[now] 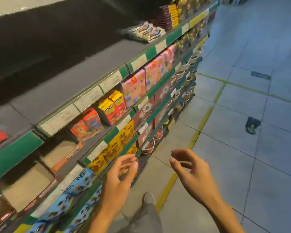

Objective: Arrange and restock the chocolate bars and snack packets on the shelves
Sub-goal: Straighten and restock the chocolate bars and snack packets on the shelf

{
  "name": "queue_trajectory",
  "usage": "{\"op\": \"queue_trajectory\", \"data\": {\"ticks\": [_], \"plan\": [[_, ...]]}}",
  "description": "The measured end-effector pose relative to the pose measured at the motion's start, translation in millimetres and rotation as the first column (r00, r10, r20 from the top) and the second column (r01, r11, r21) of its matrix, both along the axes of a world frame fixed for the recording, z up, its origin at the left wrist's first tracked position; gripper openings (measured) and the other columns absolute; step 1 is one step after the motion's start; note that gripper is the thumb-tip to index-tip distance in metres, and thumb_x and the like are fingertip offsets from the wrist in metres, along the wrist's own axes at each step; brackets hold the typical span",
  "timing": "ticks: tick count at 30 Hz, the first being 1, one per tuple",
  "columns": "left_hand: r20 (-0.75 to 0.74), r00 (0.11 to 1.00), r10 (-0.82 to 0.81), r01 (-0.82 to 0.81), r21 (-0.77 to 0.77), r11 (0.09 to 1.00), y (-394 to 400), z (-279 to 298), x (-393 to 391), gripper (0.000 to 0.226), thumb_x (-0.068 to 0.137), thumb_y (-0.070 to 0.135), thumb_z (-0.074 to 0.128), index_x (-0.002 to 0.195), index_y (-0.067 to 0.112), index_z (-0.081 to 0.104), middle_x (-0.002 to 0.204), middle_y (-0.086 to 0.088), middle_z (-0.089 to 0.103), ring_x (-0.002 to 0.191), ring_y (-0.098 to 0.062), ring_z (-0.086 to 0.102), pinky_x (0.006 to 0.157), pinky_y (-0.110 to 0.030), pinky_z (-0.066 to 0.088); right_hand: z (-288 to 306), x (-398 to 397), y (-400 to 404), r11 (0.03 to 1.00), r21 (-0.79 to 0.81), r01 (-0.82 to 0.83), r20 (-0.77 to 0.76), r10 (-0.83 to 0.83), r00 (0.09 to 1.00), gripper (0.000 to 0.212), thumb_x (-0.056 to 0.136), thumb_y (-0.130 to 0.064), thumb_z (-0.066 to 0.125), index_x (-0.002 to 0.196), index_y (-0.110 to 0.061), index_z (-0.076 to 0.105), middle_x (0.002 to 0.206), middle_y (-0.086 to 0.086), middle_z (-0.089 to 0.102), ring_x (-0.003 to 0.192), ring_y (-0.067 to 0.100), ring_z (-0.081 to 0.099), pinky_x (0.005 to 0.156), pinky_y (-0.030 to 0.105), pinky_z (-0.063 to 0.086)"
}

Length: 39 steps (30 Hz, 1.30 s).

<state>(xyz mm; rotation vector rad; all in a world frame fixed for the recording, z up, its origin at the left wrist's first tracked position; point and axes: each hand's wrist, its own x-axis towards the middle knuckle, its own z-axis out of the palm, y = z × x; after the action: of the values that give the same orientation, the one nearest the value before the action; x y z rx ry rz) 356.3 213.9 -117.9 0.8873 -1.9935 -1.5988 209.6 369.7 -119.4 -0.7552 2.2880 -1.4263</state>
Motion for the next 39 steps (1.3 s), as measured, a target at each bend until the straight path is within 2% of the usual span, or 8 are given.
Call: {"op": "queue_trajectory", "data": {"ticks": [7,11,17,24,29,32,35,39], "plan": [[-0.032,0.981,-0.191,0.192,0.026,0.981,-41.6,0.3,-159.5,0.023,0.089,0.039,0.063,0.109,0.029,0.066,0.107,0.02,0.068,0.105,0.002,0.061,0.083,-0.007,0.044,1.3,-110.6,-17.5,0.984,0.042,0.173,0.041,-0.174,0.984,0.01,0.091,-0.032,0.067,0.101,-0.035,0.066,0.094,-0.025,0.068,0.095,-0.001,0.065,0.087,0.03,0.055],[-0.064,0.958,-0.279,0.28,-0.005,0.96,-66.6,19.5,-249.4,0.025,0.087,0.039,0.061,0.11,0.03,0.066,0.108,0.022,0.067,0.105,0.003,0.061,0.085,-0.008,0.044,16.3,-183.6,-31.2,0.97,0.034,0.24,0.01,-0.241,0.971,0.009,0.09,-0.033,0.068,0.099,-0.034,0.067,0.093,-0.02,0.071,0.095,0.002,0.066,0.087,0.031,0.055],[-0.038,0.97,-0.241,0.24,-0.033,0.97,-101.8,34.2,-341.5,0.024,0.086,0.041,0.062,0.108,0.032,0.066,0.108,0.023,0.066,0.105,0.002,0.061,0.086,-0.011,0.045,24.6,-292.8,-59.8,0.976,0.035,0.215,-0.011,-0.215,0.977,0.009,0.089,-0.03,0.069,0.097,-0.033,0.067,0.092,-0.023,0.069,0.092,0.001,0.066,0.085,0.029,0.055],[0.036,0.998,0.053,-0.05,-0.076,0.996,-124.5,34.9,-421.0,0.016,0.091,0.033,0.063,0.107,0.036,0.065,0.106,0.024,0.065,0.104,0.004,0.061,0.094,-0.025,0.049,16.3,-429.7,-119.6,0.998,0.007,-0.064,0.005,0.064,0.998,0.009,0.09,-0.03,0.068,0.096,-0.035,0.065,0.093,-0.029,0.067,0.091,-0.003,0.065,0.086,0.026,0.053],[0.086,0.96,0.266,-0.252,-0.142,0.957,-130.7,56.0,-450.8,0.02,0.089,0.055,0.058,0.108,0.047,0.06,0.11,0.028,0.063,0.106,0.004,0.059,0.098,-0.034,0.048,37.3,-501.9,-169.7,0.949,0.002,-0.316,-0.007,0.316,0.949,0.009,0.089,-0.036,0.067,0.097,-0.035,0.064,0.092,-0.02,0.069,0.09,0.004,0.066,0.085,0.033,0.055],[0.0,0.934,0.358,-0.352,-0.188,0.917,-139.4,80.6,-460.3,0.023,0.087,0.043,0.062,0.109,0.035,0.063,0.107,0.023,0.067,0.103,0.002,0.061,0.092,-0.027,0.05,55.0,-526.5,-205.6,0.885,-0.032,-0.464,-0.064,0.461,0.885,0.009,0.09,-0.034,0.067,0.098,-0.035,0.064,0.094,-0.021,0.068,0.092,0.002,0.066,0.083,0.032,0.055],[-0.075,0.884,0.462,-0.461,-0.316,0.83,-160.8,102.4,-465.2,0.022,0.084,0.037,0.062,0.105,0.033,0.064,0.101,0.022,0.068,0.097,-0.001,0.064,0.083,-0.02,0.052,75.6,-534.1,-239.9,0.819,-0.067,-0.571,-0.139,0.559,0.818,0.012,0.09,-0.033,0.066,0.101,-0.038,0.063,0.095,-0.021,0.068,0.093,0.0,0.065,0.081,0.022,0.052],[-0.093,0.857,0.506,-0.499,-0.391,0.774,-207.3,126.6,-471.0,0.016,0.089,0.022,0.065,0.1,0.034,0.064,0.093,0.017,0.067,0.088,-0.002,0.062,0.077,-0.029,0.054,93.8,-532.7,-286.0,0.748,-0.095,-0.657,-0.268,0.617,0.74,0.018,0.09,-0.035,0.067,0.107,-0.032,0.062,0.097,-0.02,0.067,0.097,0.001,0.064,0.085,0.025,0.053]]}}
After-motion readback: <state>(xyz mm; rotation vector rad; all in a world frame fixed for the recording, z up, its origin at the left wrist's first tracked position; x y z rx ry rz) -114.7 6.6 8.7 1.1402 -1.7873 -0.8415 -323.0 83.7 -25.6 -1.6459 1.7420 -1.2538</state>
